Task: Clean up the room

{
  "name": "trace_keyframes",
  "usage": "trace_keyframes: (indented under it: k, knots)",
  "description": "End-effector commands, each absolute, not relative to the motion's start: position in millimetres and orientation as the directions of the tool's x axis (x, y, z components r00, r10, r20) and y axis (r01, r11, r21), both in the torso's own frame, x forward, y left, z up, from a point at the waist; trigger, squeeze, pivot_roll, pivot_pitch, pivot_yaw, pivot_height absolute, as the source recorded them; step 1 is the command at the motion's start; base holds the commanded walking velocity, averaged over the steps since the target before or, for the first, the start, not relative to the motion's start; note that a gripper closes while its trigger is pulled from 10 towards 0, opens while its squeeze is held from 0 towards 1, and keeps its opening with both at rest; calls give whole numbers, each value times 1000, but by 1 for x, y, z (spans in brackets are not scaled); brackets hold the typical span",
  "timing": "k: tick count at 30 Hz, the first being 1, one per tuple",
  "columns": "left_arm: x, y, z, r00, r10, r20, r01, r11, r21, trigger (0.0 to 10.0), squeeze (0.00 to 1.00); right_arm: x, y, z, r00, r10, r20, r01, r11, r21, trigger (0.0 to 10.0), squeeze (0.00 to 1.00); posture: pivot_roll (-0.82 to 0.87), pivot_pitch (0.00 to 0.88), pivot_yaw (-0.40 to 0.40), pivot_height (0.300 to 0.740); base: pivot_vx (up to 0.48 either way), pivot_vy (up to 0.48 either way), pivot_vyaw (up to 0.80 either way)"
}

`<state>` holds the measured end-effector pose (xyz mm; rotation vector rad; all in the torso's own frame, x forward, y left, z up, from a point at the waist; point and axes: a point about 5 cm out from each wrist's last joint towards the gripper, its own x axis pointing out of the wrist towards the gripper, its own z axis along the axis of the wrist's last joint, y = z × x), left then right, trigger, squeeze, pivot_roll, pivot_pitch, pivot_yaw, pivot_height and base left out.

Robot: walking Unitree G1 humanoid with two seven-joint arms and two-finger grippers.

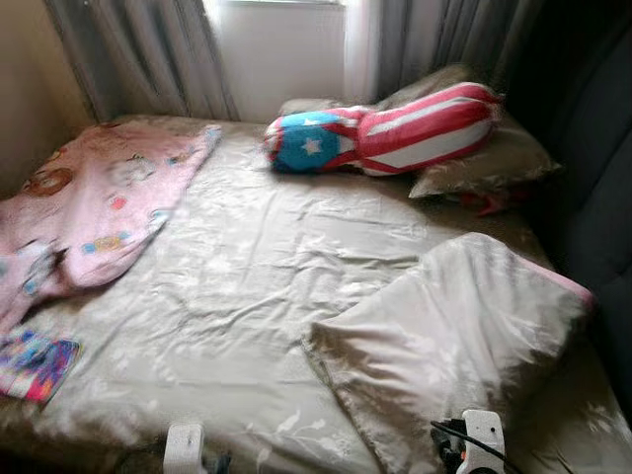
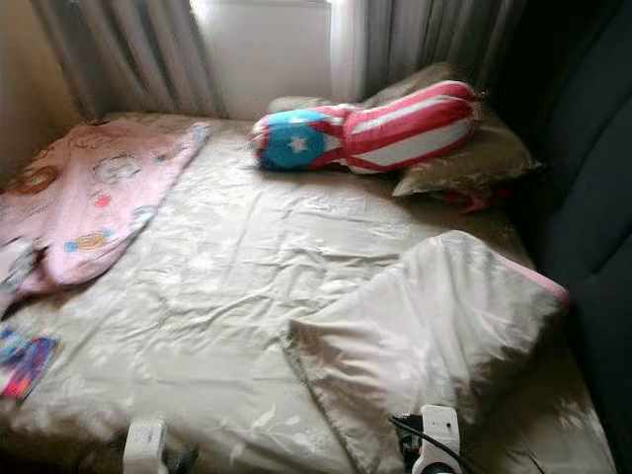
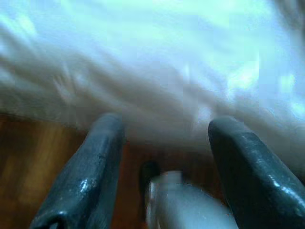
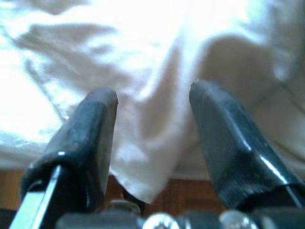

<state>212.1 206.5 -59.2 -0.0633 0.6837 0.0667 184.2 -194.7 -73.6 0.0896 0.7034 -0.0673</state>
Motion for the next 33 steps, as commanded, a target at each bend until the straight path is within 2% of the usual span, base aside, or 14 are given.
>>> trace_keyframes:
  k: [1, 2, 3, 4, 6, 13, 21, 33]
  knots:
    - [264, 211, -18, 888, 52, -457, -74, 997, -29, 10000, 0, 185, -191, -72, 784, -31, -620, 106, 991, 85, 10000, 0, -49, 0, -16, 740, 0, 0, 0]
    - [267, 210, -15, 899, 46, -436, -64, 998, -26, 10000, 0, 209, -191, -58, 831, -39, -555, 98, 992, 77, 10000, 0, -48, 0, -17, 740, 0, 0, 0]
    - [270, 209, -10, 915, 36, -402, -51, 998, -26, 10000, 0, 246, -190, -32, 893, -51, -448, 84, 995, 54, 10000, 0, -53, 0, -13, 740, 0, 0, 0]
    - [270, 208, -8, 926, 30, -377, -44, 999, -29, 10000, 0, 259, -192, -21, 915, -62, -398, 90, 995, 52, 10000, 0, -55, 0, -13, 740, 0, 0, 0]
    - [270, 205, -7, 939, 16, -345, -30, 999, -36, 10000, 0, 264, -196, -14, 931, -73, -358, 97, 994, 48, 10000, 0, -55, 0, -12, 740, 0, 0, 0]
    - [262, 200, -8, 955, -16, -298, 4, 999, -42, 10000, 0, 250, -208, -17, 939, -133, -318, 157, 986, 52, 10000, 0, -70, 0, -5, 740, 0, 0, 0]
    - [260, 202, -7, 962, 4, -273, -21, 998, -59, 10000, 0, 237, -211, -27, 913, -177, -368, 215, 974, 65, 10000, 0, -64, 0, -15, 740, 0, 0, 0]
    - [268, 200, -3, 961, -15, -275, -1, 998, -60, 10000, 0, 235, -213, -31, 900, -181, -397, 224, 972, 65, 10000, 0, -59, 0, -17, 740, 0, 0, 0]
